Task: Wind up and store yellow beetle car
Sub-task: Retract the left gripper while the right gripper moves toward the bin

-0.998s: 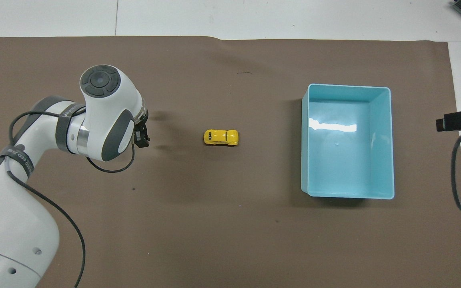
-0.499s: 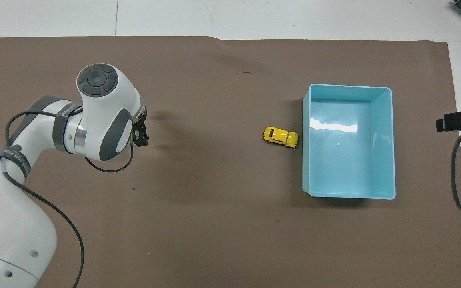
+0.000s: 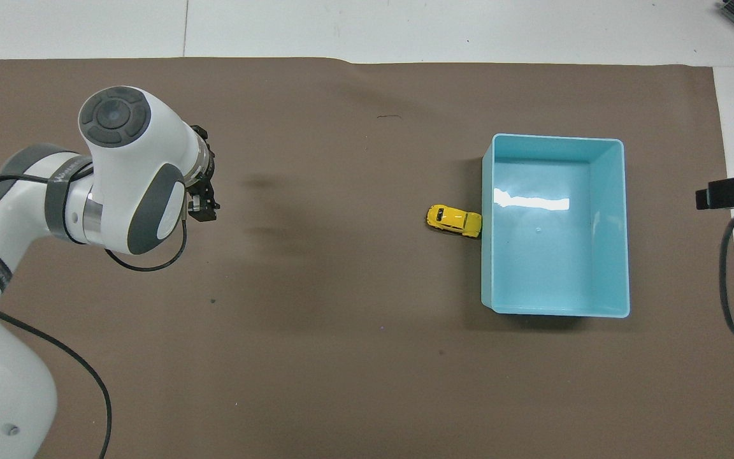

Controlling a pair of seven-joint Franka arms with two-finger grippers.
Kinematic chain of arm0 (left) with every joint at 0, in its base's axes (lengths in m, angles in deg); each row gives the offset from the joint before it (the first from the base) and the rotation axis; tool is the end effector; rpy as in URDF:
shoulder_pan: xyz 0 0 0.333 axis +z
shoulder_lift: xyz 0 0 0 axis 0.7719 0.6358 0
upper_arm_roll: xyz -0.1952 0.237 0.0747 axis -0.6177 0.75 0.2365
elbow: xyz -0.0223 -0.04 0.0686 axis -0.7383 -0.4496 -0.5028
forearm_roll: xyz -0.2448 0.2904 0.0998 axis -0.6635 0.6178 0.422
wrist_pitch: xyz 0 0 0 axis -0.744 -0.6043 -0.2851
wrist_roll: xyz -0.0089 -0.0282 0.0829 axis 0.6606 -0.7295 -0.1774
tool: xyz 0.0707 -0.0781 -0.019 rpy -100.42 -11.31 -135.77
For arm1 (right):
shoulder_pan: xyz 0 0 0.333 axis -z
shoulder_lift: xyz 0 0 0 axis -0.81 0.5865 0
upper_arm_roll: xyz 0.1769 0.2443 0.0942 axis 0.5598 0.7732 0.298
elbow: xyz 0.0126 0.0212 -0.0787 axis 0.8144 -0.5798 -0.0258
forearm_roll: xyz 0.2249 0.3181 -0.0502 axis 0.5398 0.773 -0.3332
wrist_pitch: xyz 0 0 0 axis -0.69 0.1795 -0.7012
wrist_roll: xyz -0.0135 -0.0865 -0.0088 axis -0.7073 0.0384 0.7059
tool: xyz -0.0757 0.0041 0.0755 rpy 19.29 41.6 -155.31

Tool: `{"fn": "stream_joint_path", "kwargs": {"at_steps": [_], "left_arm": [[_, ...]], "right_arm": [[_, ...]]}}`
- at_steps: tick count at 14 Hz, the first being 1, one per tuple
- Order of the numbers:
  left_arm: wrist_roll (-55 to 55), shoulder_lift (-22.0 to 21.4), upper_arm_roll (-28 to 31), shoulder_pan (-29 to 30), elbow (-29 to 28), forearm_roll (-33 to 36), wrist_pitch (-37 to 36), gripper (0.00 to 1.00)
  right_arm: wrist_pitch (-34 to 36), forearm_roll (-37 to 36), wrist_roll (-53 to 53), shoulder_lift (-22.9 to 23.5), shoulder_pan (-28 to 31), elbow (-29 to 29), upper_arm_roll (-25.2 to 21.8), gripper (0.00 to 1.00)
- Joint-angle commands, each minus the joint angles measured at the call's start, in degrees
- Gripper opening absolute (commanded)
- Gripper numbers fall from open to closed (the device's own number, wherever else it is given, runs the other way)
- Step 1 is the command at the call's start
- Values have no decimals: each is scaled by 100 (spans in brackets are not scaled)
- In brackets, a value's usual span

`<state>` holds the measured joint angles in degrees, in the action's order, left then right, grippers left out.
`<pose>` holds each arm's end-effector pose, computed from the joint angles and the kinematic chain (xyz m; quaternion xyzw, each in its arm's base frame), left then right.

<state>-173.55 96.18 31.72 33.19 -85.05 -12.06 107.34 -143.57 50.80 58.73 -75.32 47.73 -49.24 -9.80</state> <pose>0.6309 -0.1882 0.3934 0.6850 0.7270 0.0410 0.0242 0.5385 -0.0178 0.6814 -0.9985 -0.0077 -0.0539 0.0115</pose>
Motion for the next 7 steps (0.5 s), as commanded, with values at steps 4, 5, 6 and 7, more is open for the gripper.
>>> {"fn": "stream_joint_path", "kwargs": {"at_steps": [4,5,6,7], "left_arm": [[228,-465,137,151,48,119,-63,100],[245,-561,154,186,48,127,-80,100],[359,-684,163,195,48,127,-176,100],[630,-807,155,239,48,119,-290,100]], "right_arm": [[208,118,-317,-129,4,-96,52,100],[209,231,-301,-138,-40,-96,70,100],[200,250,-309,-164,-66,-96,96,100],[191,241,-370,-165,-75,-105,131,100]]}}
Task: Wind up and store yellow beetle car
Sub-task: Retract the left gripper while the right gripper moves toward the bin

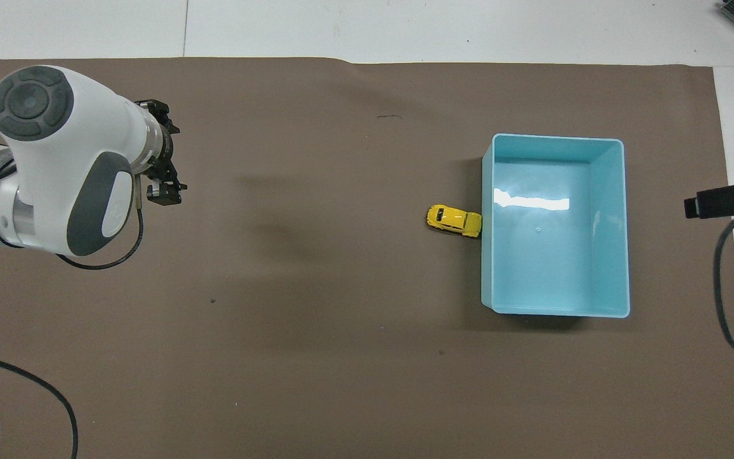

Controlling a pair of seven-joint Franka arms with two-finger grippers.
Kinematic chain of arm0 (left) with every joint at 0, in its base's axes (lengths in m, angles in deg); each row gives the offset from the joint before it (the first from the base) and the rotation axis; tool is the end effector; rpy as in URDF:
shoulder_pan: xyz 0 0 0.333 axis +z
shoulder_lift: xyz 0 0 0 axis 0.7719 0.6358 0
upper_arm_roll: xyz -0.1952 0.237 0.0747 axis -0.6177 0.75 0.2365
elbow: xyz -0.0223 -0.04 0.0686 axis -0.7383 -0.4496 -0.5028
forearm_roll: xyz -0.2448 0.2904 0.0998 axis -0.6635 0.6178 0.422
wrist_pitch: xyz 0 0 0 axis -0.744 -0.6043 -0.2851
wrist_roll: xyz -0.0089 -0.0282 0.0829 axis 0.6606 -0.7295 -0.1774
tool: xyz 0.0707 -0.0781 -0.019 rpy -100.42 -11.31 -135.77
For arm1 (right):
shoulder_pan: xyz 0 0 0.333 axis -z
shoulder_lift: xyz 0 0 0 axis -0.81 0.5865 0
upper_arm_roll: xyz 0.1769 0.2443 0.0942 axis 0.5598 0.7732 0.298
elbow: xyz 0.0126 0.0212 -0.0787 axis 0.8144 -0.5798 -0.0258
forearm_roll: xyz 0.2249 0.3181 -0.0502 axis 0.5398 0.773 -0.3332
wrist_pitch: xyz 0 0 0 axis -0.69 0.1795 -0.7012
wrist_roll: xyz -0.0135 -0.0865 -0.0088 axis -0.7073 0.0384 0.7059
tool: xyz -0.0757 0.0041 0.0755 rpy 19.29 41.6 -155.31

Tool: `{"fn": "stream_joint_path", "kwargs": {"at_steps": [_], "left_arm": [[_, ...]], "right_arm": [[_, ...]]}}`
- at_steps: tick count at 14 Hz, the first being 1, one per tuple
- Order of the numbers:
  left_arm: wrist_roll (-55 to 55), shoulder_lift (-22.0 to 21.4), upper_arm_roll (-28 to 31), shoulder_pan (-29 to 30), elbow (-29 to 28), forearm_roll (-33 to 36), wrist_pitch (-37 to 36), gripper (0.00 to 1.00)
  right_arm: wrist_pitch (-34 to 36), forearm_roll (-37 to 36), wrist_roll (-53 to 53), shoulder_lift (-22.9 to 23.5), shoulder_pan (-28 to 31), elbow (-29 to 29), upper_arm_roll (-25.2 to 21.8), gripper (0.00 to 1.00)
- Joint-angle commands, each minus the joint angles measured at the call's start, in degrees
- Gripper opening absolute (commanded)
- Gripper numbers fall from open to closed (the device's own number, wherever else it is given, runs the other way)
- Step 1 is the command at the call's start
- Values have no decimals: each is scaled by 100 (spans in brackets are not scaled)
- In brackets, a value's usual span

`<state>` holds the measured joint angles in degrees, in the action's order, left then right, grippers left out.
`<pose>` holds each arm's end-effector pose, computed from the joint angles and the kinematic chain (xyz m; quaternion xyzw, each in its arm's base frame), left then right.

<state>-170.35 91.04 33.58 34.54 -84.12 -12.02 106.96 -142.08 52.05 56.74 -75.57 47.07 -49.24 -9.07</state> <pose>0.6342 -0.1527 0.4596 0.6824 0.7249 0.0703 0.0630 0.5347 -0.0023 0.6813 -0.9981 -0.0382 -0.0437 0.0225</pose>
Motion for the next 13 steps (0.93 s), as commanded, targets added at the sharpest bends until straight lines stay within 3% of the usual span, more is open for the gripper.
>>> {"fn": "stream_joint_path", "kwargs": {"at_steps": [1,9,13], "left_arm": [[573,-408,-31,130,-45,115,-383,100],[2507,-717,-5,262,349,89,-1262,100],[2650,-708,-5,368,543,63,-1377,100]], "right_arm": [[42,117,-293,-140,-1,-105,172,100],[69,64,-2330,-184,-1,-149,436,100],[-19,64,-3835,-166,-79,-262,480,100]]}}
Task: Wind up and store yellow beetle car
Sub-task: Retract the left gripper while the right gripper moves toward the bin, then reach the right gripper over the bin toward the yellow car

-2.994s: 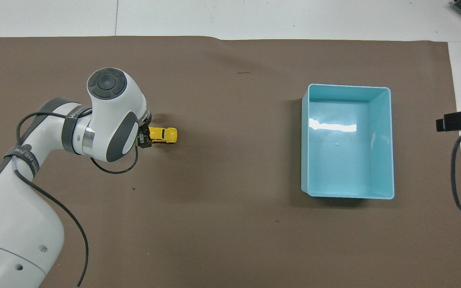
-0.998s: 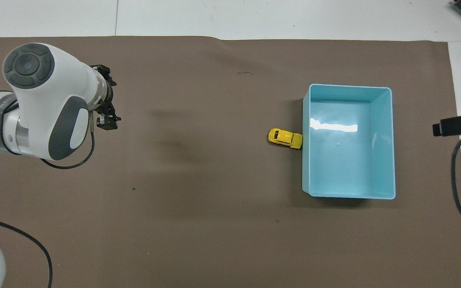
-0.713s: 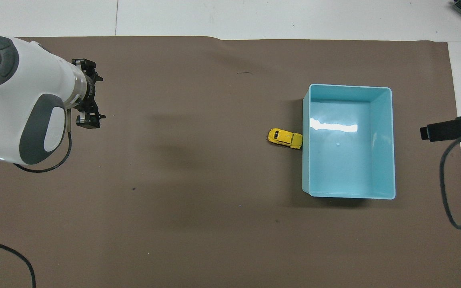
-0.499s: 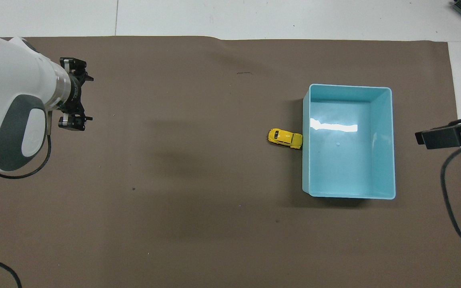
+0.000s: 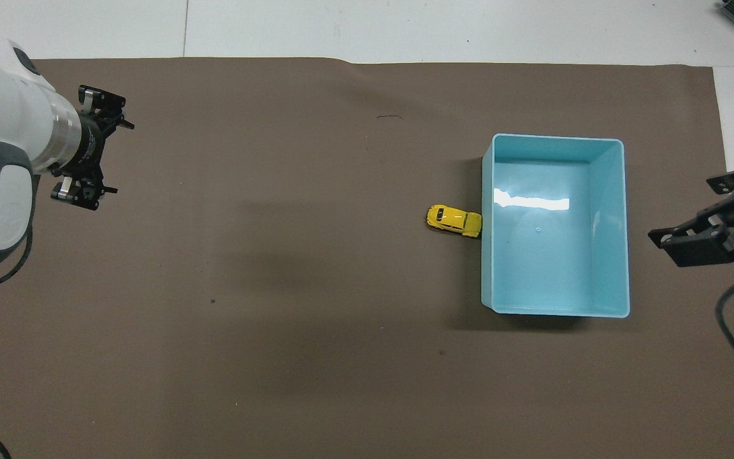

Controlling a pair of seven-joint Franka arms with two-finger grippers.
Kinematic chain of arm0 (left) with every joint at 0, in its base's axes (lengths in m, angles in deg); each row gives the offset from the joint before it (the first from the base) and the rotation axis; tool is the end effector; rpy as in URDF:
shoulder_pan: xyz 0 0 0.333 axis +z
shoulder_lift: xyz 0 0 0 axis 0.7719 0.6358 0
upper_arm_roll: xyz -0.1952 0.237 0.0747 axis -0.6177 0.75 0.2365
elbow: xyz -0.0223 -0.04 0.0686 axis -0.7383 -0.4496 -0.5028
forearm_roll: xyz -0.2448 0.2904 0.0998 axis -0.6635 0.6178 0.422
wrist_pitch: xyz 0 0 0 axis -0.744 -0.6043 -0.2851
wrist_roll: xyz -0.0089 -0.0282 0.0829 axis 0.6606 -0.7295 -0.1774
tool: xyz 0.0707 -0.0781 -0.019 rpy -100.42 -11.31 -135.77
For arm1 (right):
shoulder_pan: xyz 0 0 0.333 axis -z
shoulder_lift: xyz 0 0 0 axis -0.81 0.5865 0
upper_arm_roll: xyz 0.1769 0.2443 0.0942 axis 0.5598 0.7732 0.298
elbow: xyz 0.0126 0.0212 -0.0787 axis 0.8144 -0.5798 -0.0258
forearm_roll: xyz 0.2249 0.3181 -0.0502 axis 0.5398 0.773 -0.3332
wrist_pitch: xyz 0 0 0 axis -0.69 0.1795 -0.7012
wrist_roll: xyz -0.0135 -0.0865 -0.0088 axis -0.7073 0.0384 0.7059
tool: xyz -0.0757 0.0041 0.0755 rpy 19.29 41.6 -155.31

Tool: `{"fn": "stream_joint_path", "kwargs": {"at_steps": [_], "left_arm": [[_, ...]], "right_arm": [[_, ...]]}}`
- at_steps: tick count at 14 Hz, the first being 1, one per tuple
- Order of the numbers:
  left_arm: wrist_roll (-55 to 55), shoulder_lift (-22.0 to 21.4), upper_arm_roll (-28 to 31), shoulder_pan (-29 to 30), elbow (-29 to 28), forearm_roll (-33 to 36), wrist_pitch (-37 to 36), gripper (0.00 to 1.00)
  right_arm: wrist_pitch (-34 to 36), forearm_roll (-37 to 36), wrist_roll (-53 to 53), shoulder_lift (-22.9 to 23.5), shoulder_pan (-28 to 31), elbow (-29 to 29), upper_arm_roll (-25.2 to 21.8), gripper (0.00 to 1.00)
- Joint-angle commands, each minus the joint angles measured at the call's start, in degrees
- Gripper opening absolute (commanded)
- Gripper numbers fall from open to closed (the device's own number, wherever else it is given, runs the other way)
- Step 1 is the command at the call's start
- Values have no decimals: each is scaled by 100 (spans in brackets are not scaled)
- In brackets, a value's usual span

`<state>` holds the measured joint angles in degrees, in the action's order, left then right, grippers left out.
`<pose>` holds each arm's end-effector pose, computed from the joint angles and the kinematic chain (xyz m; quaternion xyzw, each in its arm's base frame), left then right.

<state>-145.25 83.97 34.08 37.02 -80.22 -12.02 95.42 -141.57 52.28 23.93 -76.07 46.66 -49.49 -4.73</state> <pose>0.6110 -0.1118 0.5509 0.8056 0.5856 0.0803 0.0403 0.5290 0.0433 0.6832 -0.9326 -0.3578 -0.0459 0.0122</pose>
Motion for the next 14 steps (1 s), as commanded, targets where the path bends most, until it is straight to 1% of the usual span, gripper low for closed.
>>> {"fn": "stream_joint_path", "kwargs": {"at_steps": [1,2,4,6,8,11,13,14], "left_arm": [[158,-9,-55,129,172,45,-320,100],[271,-27,-37,146,180,44,-460,100],[1085,-62,-37,146,259,36,-881,100],[2061,-123,-28,233,260,27,-962,100],[2704,-123,-28,287,260,18,-963,100],[3890,-123,-28,374,260,1,-954,100],[4558,-115,-28,427,268,-148,-901,100],[4883,-89,-28,462,277,-184,-910,100]], "right_arm": [[-71,15,-669,-117,-91,-263,72,100],[-88,6,-801,-91,-126,-264,116,100],[-202,-12,-1160,-55,-223,-290,143,100],[-255,-12,-1425,23,-284,-281,195,100],[-264,-12,-1609,120,-320,-264,204,100],[-299,6,-2032,454,-390,-124,239,100],[-317,-38,-2085,743,-355,-18,563,100],[-325,-38,-2085,919,-372,87,591,100]]}}
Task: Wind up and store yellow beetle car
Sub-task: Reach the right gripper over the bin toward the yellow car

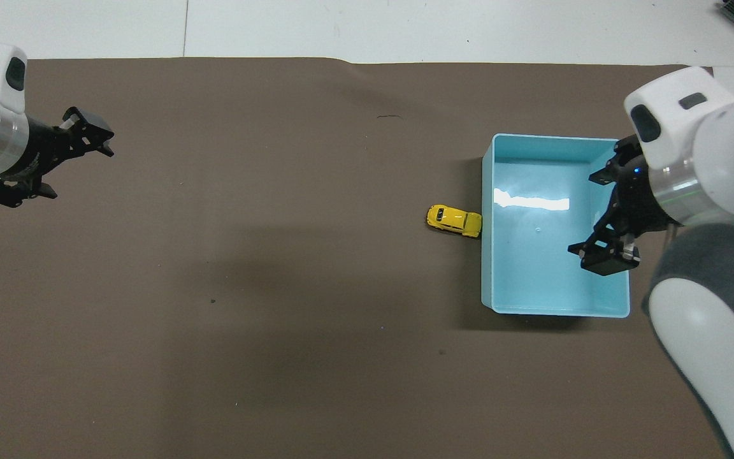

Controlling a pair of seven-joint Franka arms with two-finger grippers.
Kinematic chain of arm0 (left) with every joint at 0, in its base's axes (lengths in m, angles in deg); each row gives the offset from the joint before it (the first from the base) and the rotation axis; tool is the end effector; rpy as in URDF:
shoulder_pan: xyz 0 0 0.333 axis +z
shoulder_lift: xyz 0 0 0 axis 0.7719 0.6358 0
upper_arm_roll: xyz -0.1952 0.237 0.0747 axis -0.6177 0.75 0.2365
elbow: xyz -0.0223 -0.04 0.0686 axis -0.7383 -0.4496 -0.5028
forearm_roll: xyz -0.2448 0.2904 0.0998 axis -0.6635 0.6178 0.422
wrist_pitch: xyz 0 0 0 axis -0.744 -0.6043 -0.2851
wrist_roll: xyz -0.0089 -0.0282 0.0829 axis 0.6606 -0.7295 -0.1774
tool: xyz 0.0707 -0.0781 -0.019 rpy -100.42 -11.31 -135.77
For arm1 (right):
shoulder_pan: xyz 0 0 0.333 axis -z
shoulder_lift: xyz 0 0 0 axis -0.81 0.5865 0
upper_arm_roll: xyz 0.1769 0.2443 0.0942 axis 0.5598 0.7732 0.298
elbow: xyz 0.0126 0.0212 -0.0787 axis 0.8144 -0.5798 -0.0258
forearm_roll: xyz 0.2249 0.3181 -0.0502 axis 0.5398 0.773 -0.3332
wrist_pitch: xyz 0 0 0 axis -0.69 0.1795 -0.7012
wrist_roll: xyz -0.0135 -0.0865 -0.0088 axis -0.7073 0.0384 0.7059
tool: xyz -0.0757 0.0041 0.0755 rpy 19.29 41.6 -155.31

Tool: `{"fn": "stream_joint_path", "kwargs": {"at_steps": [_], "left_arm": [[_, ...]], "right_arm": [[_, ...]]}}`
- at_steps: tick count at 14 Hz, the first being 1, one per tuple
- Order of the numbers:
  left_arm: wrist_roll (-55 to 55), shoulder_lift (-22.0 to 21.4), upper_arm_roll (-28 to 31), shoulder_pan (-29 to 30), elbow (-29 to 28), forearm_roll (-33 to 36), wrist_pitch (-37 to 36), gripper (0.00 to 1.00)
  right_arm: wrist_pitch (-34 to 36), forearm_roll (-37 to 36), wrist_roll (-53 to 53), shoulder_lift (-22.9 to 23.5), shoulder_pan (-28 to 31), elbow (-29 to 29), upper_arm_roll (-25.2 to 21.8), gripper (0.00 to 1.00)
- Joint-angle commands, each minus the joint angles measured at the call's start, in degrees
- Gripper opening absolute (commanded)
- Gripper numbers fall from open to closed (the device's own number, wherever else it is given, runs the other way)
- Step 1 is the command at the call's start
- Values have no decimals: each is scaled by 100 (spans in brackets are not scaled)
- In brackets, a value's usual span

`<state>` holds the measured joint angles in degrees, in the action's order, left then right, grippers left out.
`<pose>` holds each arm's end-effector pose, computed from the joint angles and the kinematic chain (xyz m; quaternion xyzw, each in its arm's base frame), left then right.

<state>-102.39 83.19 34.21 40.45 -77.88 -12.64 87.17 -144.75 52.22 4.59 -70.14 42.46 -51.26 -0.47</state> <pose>0.6033 -0.0719 0.5649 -0.9573 -0.2852 -0.0469 0.0082 0.5544 0.1297 0.6169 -0.8213 -0.5700 -0.0097 0.0211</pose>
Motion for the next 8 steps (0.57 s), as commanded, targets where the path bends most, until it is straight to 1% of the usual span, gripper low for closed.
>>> {"fn": "stream_joint_path", "kwargs": {"at_steps": [1,3,4,6,8], "left_arm": [[818,7,-50,128,96,-174,-93,100],[1265,7,-50,128,210,-209,-146,100],[1694,-1,-50,111,210,-253,-163,100],[2871,-28,-76,102,210,-253,-426,100],[3455,-63,-76,119,228,-262,-576,100]], "right_arm": [[-7,-32,-151,493,38,403,174,100],[-182,-41,-343,705,12,492,235,100],[-218,-50,-362,793,3,501,236,100],[-410,-94,-458,995,-102,510,244,100],[-560,-190,-564,1145,-207,510,244,100]]}}
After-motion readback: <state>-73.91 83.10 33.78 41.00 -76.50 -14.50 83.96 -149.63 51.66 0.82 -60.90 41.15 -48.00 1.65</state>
